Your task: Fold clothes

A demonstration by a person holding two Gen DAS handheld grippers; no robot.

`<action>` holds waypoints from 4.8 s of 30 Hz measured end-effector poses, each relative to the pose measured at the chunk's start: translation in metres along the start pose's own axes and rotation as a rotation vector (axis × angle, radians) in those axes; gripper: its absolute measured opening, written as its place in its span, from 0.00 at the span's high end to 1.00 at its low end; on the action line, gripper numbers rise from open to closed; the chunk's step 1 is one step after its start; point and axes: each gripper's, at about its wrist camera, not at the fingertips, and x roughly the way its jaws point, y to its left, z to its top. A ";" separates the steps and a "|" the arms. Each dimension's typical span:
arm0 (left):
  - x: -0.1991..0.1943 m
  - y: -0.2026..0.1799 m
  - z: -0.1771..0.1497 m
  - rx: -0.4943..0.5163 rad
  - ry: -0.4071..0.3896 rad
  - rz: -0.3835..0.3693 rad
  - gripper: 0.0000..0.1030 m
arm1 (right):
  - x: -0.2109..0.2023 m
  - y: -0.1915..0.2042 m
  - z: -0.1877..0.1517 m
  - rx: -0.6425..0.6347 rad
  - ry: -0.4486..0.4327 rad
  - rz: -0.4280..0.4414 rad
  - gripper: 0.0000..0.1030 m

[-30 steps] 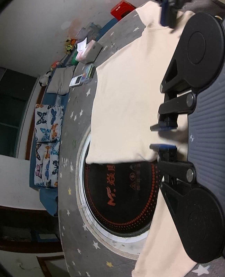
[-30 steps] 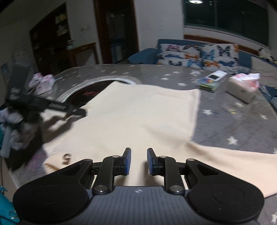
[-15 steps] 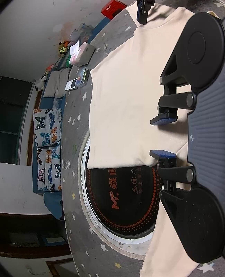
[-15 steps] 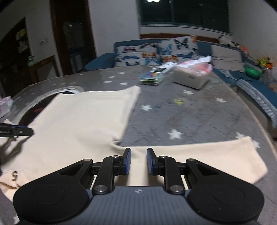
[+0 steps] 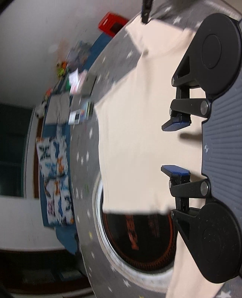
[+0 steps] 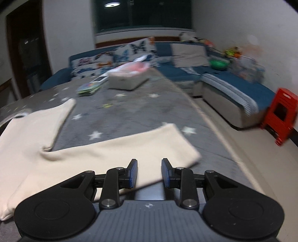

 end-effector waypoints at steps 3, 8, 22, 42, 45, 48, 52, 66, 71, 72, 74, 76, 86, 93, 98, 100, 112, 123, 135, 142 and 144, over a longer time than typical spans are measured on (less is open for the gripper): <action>-0.001 -0.024 0.000 0.054 0.001 -0.049 0.58 | -0.001 -0.013 -0.001 0.047 -0.009 -0.036 0.71; -0.003 -0.056 -0.003 0.139 -0.006 -0.106 0.56 | 0.002 -0.027 -0.002 0.111 -0.024 -0.055 0.71; 0.007 -0.104 -0.015 0.275 0.020 -0.158 0.55 | -0.012 -0.037 0.009 0.143 -0.145 -0.041 0.96; 0.000 -0.103 -0.022 0.268 -0.003 -0.152 0.51 | -0.045 -0.017 0.035 0.096 -0.212 0.051 0.96; -0.011 -0.087 -0.021 0.224 -0.020 -0.129 0.49 | -0.065 0.009 0.049 0.020 -0.254 0.111 0.96; -0.023 -0.064 -0.022 0.167 -0.035 -0.092 0.48 | -0.082 0.041 0.060 -0.063 -0.285 0.180 0.96; -0.039 -0.027 -0.026 0.080 -0.052 -0.031 0.46 | -0.100 0.088 0.068 -0.170 -0.303 0.293 0.96; -0.083 0.059 -0.054 -0.111 -0.086 0.132 0.45 | -0.077 0.264 0.022 -0.492 -0.100 0.658 0.96; -0.083 0.061 -0.058 -0.122 -0.081 0.126 0.45 | -0.063 0.293 -0.018 -0.545 0.022 0.733 0.94; -0.083 0.060 -0.058 -0.120 -0.081 0.122 0.45 | -0.062 0.295 -0.023 -0.550 0.042 0.747 0.91; -0.083 0.056 -0.056 -0.106 -0.085 0.109 0.45 | -0.066 0.291 -0.024 -0.561 0.043 0.748 0.89; -0.083 0.052 -0.054 -0.093 -0.090 0.095 0.45 | -0.071 0.281 -0.020 -0.558 0.029 0.732 0.89; -0.058 0.028 -0.040 -0.025 -0.080 0.050 0.47 | -0.062 0.179 -0.008 -0.462 0.035 0.451 0.75; -0.035 0.016 -0.034 0.010 -0.043 0.047 0.58 | -0.053 0.129 -0.016 -0.370 0.063 0.354 0.75; -0.026 0.011 -0.035 0.024 -0.017 0.061 0.79 | -0.046 0.129 -0.014 -0.349 0.044 0.371 0.75; -0.027 0.011 -0.036 0.026 -0.020 0.072 0.85 | -0.043 0.133 -0.012 -0.350 0.034 0.379 0.75; -0.043 0.020 -0.037 0.020 -0.031 0.143 0.84 | -0.017 0.150 -0.003 -0.355 0.022 0.387 0.75; -0.048 0.011 -0.027 0.030 -0.069 0.082 0.84 | -0.004 0.162 0.001 -0.365 0.014 0.391 0.76; -0.025 0.015 -0.031 0.005 -0.026 0.074 0.83 | 0.001 0.167 0.001 -0.369 0.016 0.381 0.76; -0.039 0.029 -0.036 -0.039 -0.038 0.116 0.80 | -0.007 0.178 0.001 -0.405 -0.018 0.411 0.76; -0.045 0.038 -0.038 -0.068 -0.045 0.138 0.80 | 0.001 0.181 -0.001 -0.410 0.009 0.402 0.77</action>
